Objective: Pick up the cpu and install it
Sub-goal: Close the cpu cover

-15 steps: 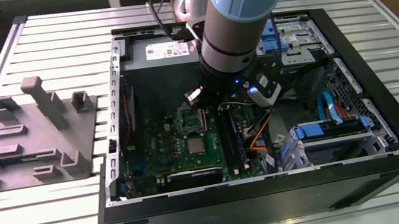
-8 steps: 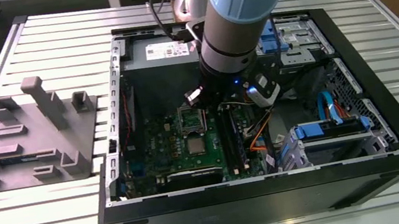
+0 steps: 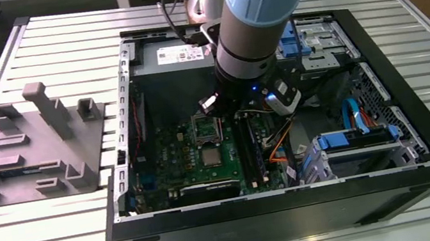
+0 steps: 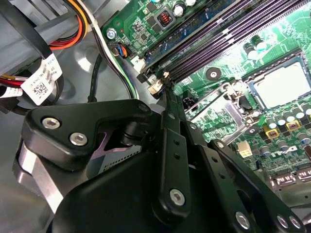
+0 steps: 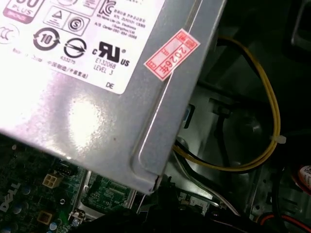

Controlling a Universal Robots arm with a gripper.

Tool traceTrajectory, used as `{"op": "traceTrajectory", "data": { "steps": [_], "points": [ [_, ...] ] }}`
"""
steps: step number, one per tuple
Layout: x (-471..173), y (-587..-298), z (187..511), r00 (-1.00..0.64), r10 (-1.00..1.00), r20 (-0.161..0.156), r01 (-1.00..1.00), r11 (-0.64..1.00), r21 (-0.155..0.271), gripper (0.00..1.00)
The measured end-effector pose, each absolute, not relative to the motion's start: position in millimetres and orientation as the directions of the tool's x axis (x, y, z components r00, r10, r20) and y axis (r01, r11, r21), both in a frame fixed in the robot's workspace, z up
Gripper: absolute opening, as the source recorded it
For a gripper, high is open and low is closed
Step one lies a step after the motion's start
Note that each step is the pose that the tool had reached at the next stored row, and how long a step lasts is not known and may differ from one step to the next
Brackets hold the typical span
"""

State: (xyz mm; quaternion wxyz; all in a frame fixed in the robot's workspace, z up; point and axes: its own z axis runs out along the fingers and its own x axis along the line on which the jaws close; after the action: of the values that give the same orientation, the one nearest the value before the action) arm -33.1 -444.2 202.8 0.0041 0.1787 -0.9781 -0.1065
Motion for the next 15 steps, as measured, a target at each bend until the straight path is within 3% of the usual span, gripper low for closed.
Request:
{"op": "traceTrajectory", "data": {
  "steps": [15],
  "points": [
    [-33.4,-440.8,199.2,-0.923,-0.383,-0.034,-0.381,0.898,0.220,0.10]
  ]
}}
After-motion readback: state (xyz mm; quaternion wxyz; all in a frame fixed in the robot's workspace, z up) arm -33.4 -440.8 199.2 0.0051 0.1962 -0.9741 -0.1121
